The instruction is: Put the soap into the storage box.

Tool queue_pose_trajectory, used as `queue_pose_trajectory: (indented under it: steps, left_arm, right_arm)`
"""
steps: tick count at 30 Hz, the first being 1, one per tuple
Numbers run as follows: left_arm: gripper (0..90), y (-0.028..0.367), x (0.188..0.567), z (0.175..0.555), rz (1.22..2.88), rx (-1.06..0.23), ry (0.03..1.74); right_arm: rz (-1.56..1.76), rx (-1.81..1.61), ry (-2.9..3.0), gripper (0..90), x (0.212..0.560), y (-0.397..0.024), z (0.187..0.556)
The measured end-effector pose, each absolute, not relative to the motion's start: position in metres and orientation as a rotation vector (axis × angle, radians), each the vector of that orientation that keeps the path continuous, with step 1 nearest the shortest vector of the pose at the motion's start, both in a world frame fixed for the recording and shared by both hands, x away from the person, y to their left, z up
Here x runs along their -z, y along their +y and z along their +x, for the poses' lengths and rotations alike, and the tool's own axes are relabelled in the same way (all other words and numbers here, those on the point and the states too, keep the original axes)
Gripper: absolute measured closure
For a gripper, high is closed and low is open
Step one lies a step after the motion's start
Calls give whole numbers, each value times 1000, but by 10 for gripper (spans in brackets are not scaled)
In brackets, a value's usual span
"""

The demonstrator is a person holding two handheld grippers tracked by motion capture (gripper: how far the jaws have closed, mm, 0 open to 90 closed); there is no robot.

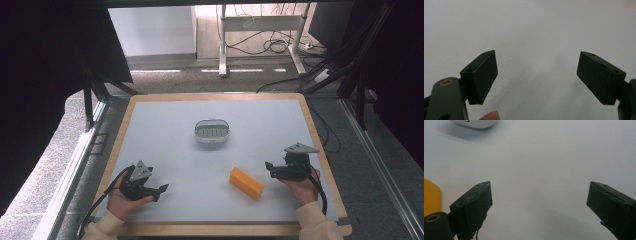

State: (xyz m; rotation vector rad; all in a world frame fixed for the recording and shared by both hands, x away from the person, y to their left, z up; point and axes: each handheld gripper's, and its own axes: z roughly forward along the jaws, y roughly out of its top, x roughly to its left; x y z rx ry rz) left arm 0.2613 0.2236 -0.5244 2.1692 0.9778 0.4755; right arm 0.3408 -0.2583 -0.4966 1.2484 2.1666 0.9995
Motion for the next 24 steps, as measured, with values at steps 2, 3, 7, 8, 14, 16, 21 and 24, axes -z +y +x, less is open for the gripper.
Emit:
queue_pose_trajectory:
  steps: [2, 3, 7, 8, 14, 16, 21, 24]
  left_arm:
    - [168, 223, 524, 263, 2166, -474, 977]
    - [168, 223, 524, 263, 2165, -468, 981]
    - [168, 222, 526, 261, 2171, -482, 980]
    - [168, 221, 526, 261, 2172, -480, 978]
    - [168, 219, 525, 255, 2171, -467, 954]
    - [167, 220, 525, 257, 2165, -468, 961]
    - [166, 220, 527, 260, 2181, -466, 958]
    - [166, 220, 527, 261, 2183, -465, 961]
  right_arm:
    - [1232, -991, 2168, 68, 496, -258, 339]
    - [1224, -987, 2169, 77, 496, -258, 337]
    - [1189, -971, 2190, 102, 493, -261, 328]
    - [1189, -971, 2190, 102, 493, -261, 328]
    - [1164, -957, 2173, 112, 488, -257, 318]
    - [1158, -975, 2172, 116, 486, -256, 316]
    - [1182, -1073, 2218, 104, 488, -258, 320]
    - [1204, -1126, 2215, 103, 486, -259, 320]
